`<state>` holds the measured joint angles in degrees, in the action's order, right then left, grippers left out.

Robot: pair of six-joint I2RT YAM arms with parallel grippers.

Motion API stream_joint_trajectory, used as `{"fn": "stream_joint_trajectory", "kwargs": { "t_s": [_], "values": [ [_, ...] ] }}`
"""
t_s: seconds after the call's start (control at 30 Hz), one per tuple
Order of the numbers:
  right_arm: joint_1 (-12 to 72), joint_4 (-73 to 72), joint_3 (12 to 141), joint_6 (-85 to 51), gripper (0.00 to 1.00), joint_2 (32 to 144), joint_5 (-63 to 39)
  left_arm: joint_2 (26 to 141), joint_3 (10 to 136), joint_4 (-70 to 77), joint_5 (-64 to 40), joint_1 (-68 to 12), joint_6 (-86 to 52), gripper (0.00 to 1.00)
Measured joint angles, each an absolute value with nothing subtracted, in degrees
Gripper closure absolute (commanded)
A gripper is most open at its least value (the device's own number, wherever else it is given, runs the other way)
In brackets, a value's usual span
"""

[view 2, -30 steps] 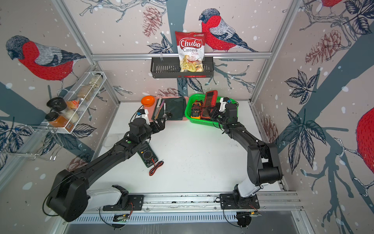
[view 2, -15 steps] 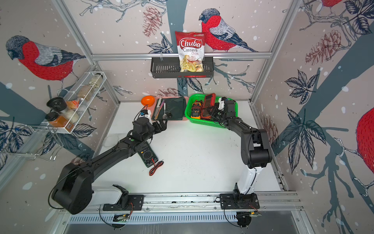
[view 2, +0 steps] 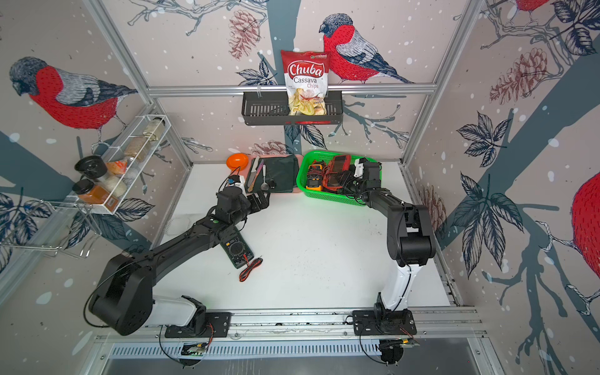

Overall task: Put the multimeter into the basket
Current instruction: Place the multimeter in the basket.

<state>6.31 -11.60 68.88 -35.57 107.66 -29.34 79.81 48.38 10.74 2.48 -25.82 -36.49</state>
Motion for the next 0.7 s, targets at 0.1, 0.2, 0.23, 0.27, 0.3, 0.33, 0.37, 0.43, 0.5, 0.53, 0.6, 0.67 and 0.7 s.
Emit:
{"fn": "stream_joint_trajectory", "kwargs": {
  "t_s": [0.1, 0.2, 0.23, 0.27, 0.3, 0.33, 0.37, 0.43, 0.5, 0.53, 0.6, 0.67, 0.7],
  "values": [
    [6.4, -9.1, 68.8, -34.3, 0.28, 105.8, -27.4, 80.1, 48.6, 10.7, 2.5, -25.8, -36.5, 0.01],
    [6.7, -6.7, 68.6, -32.9, 0.27, 103.9, -24.8, 80.1, 48.8, 10.3, 2.5, -25.8, -36.6, 0.02],
    [6.7, -5.9, 68.4, -32.5, 0.27, 103.3, -24.0, 80.1, 48.8, 10.2, 2.5, -25.8, -36.6, 0.01],
    [6.7, -4.9, 68.1, -32.0, 0.27, 102.5, -23.0, 80.1, 48.8, 9.9, 2.5, -25.8, -36.6, 0.01],
    [6.8, -4.1, 67.8, -31.5, 0.27, 101.6, -21.8, 80.0, 48.8, 9.7, 2.5, -25.8, -36.6, 0.02],
    [6.9, -3.4, 67.5, -31.4, 0.28, 101.0, -21.0, 79.8, 48.8, 9.6, 2.6, -25.8, -36.6, 0.01],
    [6.9, -2.5, 67.2, -31.1, 0.29, 100.2, -19.9, 79.6, 48.8, 9.5, 2.8, -25.7, -36.6, 0.01],
    [7.0, -1.0, 66.8, -30.0, 0.31, 98.7, -17.5, 79.0, 48.7, 9.4, 3.2, -25.7, -36.6, 0.02],
    [7.3, 0.4, 66.6, -29.4, 0.34, 97.4, -15.1, 78.2, 48.2, 9.3, 3.8, -25.5, -36.6, 0.02],
    [7.5, 0.8, 66.5, -28.8, 0.36, 97.0, -14.2, 78.0, 48.0, 9.0, 4.1, -25.4, -36.6, 0.02],
    [7.8, 1.8, 66.6, -28.1, 0.39, 96.7, -12.2, 77.4, 47.2, 8.1, 4.7, -25.1, -36.6, 0.02],
    [8.0, 2.9, 67.0, -27.0, 0.4, 96.9, -10.1, 77.0, 46.6, 7.0, 5.5, -24.8, -36.7, 0.01],
    [8.1, 3.6, 67.4, -26.8, 0.4, 97.1, -9.0, 76.8, 46.2, 6.7, 5.9, -24.6, -36.7, 0.01]
  ]
}}
